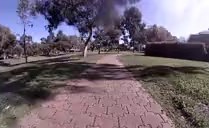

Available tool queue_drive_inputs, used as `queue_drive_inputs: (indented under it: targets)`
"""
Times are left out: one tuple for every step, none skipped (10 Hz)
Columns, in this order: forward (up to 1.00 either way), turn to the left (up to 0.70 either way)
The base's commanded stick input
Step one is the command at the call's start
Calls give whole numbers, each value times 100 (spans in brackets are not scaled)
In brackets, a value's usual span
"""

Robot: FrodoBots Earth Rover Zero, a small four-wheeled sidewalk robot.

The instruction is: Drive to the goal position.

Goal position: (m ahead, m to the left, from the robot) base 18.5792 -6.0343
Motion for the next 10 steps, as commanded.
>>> queue_drive_inputs:
  targets:
    - [70, 0]
    - [70, 0]
    - [70, 0]
    - [70, 0]
    - [70, 0]
    - [70, 0]
    - [70, 0]
    - [70, 0]
    - [70, 0]
    - [70, 0]
